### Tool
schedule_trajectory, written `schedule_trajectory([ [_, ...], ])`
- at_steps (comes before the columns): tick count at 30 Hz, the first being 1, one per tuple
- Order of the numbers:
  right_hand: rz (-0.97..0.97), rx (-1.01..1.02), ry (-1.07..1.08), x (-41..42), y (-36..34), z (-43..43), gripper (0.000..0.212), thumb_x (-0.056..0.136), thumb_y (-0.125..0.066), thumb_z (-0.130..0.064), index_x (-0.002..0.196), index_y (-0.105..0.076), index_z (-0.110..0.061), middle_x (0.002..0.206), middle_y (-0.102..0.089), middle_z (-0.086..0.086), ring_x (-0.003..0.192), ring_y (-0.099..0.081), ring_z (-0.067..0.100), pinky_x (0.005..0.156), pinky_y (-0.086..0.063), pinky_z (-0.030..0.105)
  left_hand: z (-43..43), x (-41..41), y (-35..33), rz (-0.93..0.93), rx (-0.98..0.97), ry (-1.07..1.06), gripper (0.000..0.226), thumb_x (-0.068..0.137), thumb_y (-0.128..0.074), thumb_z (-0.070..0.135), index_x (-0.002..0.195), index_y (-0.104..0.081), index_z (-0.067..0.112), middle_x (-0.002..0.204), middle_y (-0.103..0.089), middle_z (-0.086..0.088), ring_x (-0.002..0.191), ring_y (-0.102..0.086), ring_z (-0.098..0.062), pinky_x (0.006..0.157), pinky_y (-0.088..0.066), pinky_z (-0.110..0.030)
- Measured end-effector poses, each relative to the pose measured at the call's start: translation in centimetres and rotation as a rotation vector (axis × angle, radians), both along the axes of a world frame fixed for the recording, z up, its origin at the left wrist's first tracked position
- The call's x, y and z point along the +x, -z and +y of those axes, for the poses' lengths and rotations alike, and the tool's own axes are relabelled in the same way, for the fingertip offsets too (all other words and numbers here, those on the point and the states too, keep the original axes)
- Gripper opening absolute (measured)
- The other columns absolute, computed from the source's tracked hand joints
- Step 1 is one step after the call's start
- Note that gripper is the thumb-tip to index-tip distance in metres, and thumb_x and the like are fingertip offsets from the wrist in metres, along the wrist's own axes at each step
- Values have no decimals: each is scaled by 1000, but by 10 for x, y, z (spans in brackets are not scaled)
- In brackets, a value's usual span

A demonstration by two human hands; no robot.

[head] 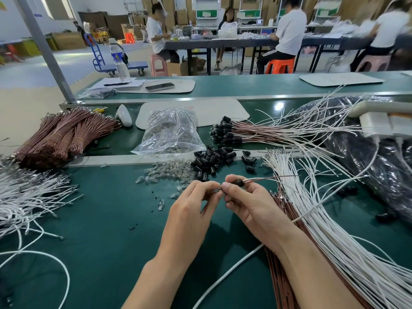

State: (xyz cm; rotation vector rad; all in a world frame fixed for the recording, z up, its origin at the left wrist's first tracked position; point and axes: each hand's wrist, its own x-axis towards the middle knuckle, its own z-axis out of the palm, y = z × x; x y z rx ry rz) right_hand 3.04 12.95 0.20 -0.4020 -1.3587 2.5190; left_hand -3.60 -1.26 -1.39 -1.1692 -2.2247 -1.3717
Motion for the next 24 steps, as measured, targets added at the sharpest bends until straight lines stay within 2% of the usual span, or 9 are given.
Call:
schedule_trajectory([
  [3,2,6,24,0,1,1,29,73,-76,-11,100,-67,-10,73,-67,2,63,-63,9,58,-54,18,0,-1,0,-4,1,-19,19,93,-71,25,111,-66,24,95,-62,16,92,-63,1,79,-50,-21],
  [7,-4,15,40,-1,2,3,29,70,-78,-12,97,-67,-11,71,-67,1,61,-64,8,58,-54,18,-1,-2,0,-10,17,-18,12,93,-72,22,103,-68,24,93,-65,18,89,-64,0,76,-50,-20],
  [14,-7,-14,46,-2,4,-2,27,68,-78,-11,93,-67,-11,70,-67,1,59,-64,8,56,-53,17,-1,-1,0,-46,38,-25,10,89,-75,20,98,-72,21,90,-67,20,87,-63,7,76,-43,-4],
  [20,-6,-22,40,-2,4,-2,26,69,-76,-11,94,-66,-11,70,-67,1,59,-64,7,57,-53,17,1,0,0,-46,47,-34,9,88,-75,18,97,-73,19,90,-68,18,87,-63,6,76,-43,-4],
  [24,-8,-15,31,-2,4,-4,27,69,-76,-11,94,-66,-10,70,-67,1,59,-63,7,58,-54,17,0,0,0,-40,34,-7,8,92,-72,21,100,-71,21,91,-66,17,87,-64,1,75,-49,-15],
])
